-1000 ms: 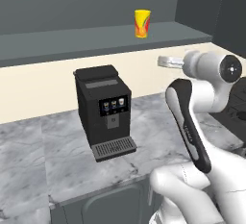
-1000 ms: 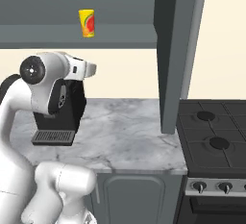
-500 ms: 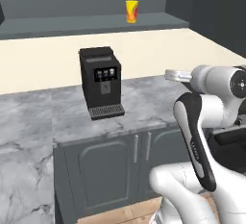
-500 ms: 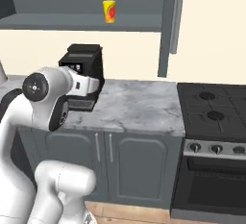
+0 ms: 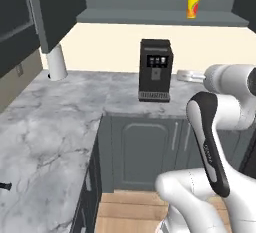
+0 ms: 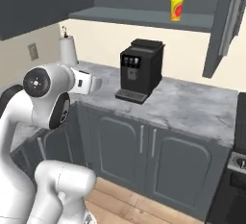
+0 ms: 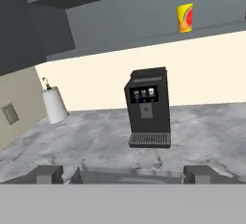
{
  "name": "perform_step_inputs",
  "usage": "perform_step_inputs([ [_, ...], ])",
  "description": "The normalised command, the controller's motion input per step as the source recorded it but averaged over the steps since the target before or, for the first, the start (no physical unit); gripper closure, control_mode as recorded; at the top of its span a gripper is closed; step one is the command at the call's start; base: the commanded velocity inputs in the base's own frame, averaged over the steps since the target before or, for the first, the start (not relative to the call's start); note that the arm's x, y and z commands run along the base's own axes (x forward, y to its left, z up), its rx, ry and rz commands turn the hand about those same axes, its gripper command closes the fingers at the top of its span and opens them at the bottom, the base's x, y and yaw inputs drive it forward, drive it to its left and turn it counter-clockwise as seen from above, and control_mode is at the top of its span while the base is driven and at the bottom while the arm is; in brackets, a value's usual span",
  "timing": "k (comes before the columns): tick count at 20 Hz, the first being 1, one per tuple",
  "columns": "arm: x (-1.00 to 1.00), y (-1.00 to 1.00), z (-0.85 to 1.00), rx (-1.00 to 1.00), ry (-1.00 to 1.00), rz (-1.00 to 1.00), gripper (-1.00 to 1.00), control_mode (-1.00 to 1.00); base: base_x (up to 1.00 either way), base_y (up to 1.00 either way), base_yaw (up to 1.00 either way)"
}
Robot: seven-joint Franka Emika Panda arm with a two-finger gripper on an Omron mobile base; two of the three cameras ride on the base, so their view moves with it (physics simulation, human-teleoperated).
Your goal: Move the cup from next to the sink to the open cabinet. Then, move the bowl with the orange to the fridge to clear the area for faucet cleaning.
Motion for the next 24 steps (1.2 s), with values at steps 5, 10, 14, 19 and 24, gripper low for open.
perform_step_inputs([
  [5,0.00,0.00,0.00,0.00,0.00,0.00,-1.00,1.00,-0.48,-0.16,0.62],
  [10,0.00,0.00,0.00,0.00,0.00,0.00,-1.00,1.00,-0.45,-0.12,0.64],
  [14,0.00,0.00,0.00,0.00,0.00,0.00,-1.00,1.00,-0.54,-0.11,0.64],
  [19,0.00,0.00,0.00,0.00,0.00,0.00,-1.00,1.00,-0.61,-0.02,0.65],
  [24,0.00,0.00,0.00,0.00,0.00,0.00,-1.00,1.00,-0.55,0.00,0.72],
])
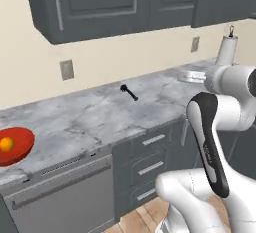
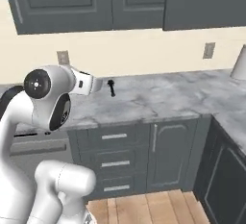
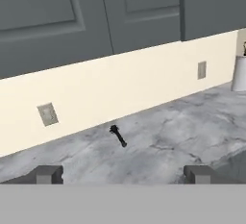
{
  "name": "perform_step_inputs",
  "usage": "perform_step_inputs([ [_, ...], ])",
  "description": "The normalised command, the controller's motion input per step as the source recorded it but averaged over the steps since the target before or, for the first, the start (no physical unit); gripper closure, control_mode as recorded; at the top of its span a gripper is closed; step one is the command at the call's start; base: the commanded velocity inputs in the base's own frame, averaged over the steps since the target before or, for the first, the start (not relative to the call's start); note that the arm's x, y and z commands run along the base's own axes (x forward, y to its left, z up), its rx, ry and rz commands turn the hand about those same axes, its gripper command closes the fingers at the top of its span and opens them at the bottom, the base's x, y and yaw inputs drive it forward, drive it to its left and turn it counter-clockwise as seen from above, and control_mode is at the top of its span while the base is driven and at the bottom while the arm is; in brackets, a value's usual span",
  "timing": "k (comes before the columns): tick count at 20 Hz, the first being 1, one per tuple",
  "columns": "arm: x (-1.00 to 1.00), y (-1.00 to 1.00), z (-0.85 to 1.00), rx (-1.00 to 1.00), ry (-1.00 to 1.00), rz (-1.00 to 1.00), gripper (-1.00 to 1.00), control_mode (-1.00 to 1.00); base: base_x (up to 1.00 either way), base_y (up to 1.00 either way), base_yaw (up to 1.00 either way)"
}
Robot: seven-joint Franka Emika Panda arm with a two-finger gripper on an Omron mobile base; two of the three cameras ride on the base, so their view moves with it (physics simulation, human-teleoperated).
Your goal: Move the cup from next to the sink to the open cabinet. Then, move the bowl with the orange to the fridge to clear the area for faucet cleaning.
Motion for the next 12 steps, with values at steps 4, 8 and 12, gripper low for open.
perform_step_inputs([
  [4,0.00,0.00,0.00,0.00,0.00,0.00,-1.00,1.00,-0.50,0.32,0.70],
  [8,0.00,0.00,0.00,0.00,0.00,0.00,-1.00,1.00,-0.07,0.98,0.41],
  [12,0.00,0.00,0.00,0.00,0.00,0.00,-1.00,1.00,0.71,0.68,0.05],
])
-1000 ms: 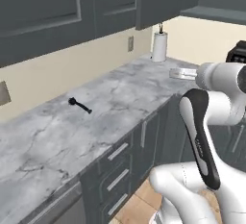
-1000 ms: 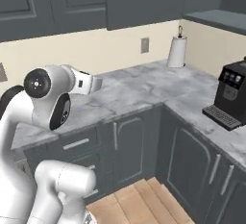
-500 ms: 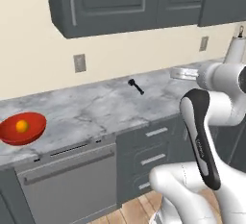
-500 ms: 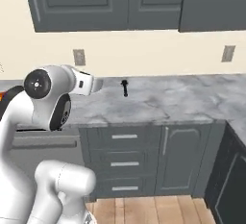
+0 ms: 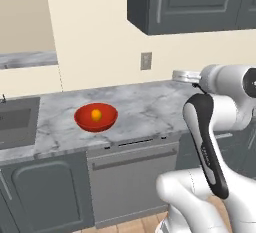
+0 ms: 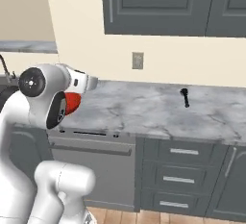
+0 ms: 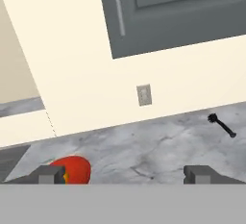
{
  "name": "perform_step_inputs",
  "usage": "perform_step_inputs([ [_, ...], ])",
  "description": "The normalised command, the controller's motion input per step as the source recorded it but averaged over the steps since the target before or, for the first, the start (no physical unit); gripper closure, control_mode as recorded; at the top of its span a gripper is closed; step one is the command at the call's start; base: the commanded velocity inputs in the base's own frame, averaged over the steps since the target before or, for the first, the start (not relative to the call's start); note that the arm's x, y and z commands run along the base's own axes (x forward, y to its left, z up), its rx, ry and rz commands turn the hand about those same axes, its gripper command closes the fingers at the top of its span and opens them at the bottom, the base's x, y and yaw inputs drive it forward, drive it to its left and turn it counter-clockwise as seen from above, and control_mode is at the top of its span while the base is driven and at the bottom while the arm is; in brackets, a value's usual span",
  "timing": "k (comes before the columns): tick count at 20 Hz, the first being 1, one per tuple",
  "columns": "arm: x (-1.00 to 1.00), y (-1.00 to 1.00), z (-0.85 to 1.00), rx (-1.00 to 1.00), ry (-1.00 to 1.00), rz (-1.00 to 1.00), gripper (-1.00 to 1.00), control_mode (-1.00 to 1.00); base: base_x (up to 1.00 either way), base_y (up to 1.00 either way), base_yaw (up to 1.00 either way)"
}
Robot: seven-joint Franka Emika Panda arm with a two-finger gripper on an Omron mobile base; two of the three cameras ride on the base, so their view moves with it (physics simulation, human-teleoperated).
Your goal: Move the cup from next to the sink to the open cabinet. Then, move the bowl with the orange to the fridge to clear the area for faucet cleaning.
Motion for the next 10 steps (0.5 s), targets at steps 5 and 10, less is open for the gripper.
perform_step_inputs([
  [5,0.00,0.00,0.00,0.00,0.00,0.00,-1.00,1.00,0.94,0.34,-0.07],
  [10,0.00,0.00,-0.05,0.00,0.10,0.00,-1.00,-1.00,0.34,0.14,-0.06],
])
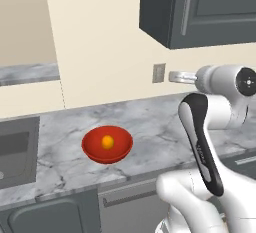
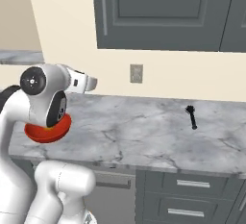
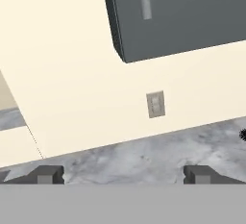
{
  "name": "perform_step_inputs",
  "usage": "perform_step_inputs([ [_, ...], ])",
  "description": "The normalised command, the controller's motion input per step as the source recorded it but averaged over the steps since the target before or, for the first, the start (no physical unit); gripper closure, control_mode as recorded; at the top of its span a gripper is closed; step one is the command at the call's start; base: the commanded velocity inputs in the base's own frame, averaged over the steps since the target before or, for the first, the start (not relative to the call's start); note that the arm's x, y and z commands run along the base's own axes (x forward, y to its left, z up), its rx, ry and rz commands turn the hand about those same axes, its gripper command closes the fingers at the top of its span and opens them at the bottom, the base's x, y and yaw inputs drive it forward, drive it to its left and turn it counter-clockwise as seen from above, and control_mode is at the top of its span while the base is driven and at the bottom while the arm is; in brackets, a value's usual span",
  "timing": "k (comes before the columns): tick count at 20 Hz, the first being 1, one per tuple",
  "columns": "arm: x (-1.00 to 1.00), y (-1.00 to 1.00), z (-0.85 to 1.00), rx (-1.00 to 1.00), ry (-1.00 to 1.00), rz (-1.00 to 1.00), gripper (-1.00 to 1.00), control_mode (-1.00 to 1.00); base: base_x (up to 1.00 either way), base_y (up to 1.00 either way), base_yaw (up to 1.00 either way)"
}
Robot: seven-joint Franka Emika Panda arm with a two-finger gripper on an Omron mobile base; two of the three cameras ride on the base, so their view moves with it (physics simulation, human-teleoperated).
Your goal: Move the cup from next to the sink to the open cabinet. Then, move the bowl with the orange to the fridge to clear the area for faucet cleaning.
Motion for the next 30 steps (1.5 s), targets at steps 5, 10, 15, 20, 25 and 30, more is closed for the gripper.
perform_step_inputs([
  [5,0.04,0.09,-0.73,0.08,0.79,0.01,-1.00,-1.00,0.00,0.00,0.00],
  [10,0.04,0.27,-0.94,0.12,0.64,0.09,-1.00,-1.00,0.00,0.00,0.00],
  [15,0.02,0.18,-0.85,0.22,-0.01,0.13,-1.00,-1.00,0.00,0.00,0.00],
  [20,0.36,0.71,-0.66,0.06,0.01,0.14,-1.00,-1.00,0.00,0.00,0.00],
  [25,0.45,0.54,-0.49,0.02,0.24,0.09,-1.00,-1.00,0.00,0.00,0.00],
  [30,0.38,0.32,-0.41,0.03,0.24,0.05,-1.00,-1.00,0.00,0.00,0.00],
])
